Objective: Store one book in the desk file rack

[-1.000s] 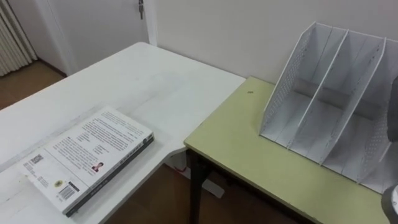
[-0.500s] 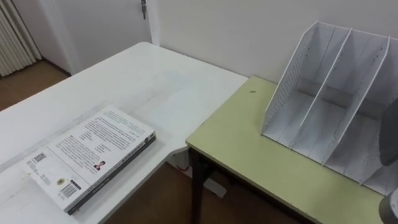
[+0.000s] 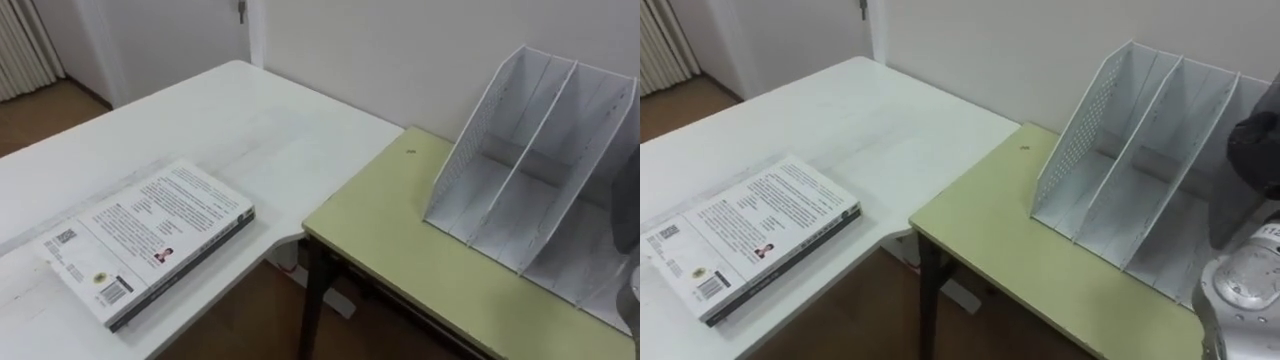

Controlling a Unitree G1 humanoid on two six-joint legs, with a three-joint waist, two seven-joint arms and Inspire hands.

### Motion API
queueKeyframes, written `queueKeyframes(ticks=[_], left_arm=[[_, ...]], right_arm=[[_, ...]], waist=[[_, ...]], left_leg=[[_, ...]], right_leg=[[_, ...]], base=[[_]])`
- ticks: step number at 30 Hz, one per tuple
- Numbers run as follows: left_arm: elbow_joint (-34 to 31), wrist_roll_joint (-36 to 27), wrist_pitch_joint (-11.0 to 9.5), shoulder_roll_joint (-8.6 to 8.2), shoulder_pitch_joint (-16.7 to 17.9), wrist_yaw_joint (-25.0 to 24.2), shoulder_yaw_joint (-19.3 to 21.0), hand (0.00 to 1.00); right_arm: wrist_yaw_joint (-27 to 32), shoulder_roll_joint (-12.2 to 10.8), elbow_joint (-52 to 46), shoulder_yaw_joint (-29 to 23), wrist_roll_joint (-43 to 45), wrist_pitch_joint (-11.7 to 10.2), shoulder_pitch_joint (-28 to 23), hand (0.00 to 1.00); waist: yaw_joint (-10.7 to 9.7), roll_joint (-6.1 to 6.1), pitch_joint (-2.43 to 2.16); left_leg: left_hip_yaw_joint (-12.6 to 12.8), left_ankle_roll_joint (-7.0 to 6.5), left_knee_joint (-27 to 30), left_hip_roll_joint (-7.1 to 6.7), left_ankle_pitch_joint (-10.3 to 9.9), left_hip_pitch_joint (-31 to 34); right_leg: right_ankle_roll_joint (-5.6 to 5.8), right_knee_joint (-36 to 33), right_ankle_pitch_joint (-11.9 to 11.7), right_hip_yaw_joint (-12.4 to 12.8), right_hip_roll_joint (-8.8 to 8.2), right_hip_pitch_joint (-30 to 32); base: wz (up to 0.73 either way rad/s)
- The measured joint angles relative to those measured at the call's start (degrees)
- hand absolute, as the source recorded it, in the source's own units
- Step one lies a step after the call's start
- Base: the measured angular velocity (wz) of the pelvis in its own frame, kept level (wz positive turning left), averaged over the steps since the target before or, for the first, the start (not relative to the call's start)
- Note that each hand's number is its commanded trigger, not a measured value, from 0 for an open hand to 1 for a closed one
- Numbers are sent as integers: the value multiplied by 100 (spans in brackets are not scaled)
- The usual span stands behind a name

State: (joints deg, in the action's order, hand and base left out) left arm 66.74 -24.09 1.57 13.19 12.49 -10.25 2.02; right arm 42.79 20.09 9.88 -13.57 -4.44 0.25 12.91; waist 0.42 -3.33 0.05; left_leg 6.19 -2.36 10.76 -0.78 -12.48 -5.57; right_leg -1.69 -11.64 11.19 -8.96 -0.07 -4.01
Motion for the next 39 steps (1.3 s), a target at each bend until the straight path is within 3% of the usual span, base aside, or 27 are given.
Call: queueKeyframes(ticks=[6,10,13,18,25,29,30,31,34,39], left_arm=[[-93,40,102,2,3,0,0,0],[-120,182,105,5,4,0,5,0],[-159,189,109,7,38,0,34,0],[-214,195,163,27,111,7,178,0],[-257,367,202,86,112,75,235,0],[-284,367,329,85,111,96,266,0],[-278,367,381,85,111,103,275,0],[-278,367,410,84,111,106,281,0],[-281,424,516,88,146,106,301,0],[-278,623,605,121,190,115,293,0]], right_arm=[[-62,2,36,6,0,110,33,100],[-43,52,508,-6,-28,131,427,100],[-42,197,675,-11,-247,295,659,100],[-43,628,1035,-12,-673,435,986,100],[-57,788,1836,-13,-953,482,1389,100],[-55,863,2196,-20,-1180,596,1420,100],[-57,867,2231,-20,-1261,631,1422,38],[-62,873,2265,-20,-1318,639,1434,0],[-156,911,2349,-21,-1391,730,1519,0],[-208,1225,2736,-9,-1654,736,1718,0]], waist=[[7,24,-8],[-14,40,-18],[-16,20,-13],[-6,-56,-25],[-23,-112,-46],[-29,-87,-50],[-31,-70,-57],[-31,-62,-60],[-31,-24,-65],[-19,-47,-55]], left_leg=[[-41,1,-1,0,1,39],[-57,2,5,-2,2,71],[-63,3,4,-5,3,77],[-78,4,6,-6,4,88],[-126,4,28,-3,4,109],[-170,4,78,2,3,143],[-170,4,87,2,3,153],[-168,4,87,2,3,154],[-175,4,88,0,3,157],[-168,3,98,-5,4,155]], right_leg=[[0,8,0,-62,-7,-2],[-2,1,-1,-68,-9,11],[-2,-6,-1,-72,-8,25],[-2,-2,-1,-85,-7,13],[-4,-5,-6,-149,-18,-25],[-4,-1,-5,-232,-42,-59],[-3,-3,-5,-235,-46,-58],[-4,-3,-5,-233,-47,-57],[-3,-4,-5,-229,-47,-54],[-3,6,-5,-245,-49,-55]], base=[[4],[0],[0],[0],[3],[11],[4],[4],[0],[0]])
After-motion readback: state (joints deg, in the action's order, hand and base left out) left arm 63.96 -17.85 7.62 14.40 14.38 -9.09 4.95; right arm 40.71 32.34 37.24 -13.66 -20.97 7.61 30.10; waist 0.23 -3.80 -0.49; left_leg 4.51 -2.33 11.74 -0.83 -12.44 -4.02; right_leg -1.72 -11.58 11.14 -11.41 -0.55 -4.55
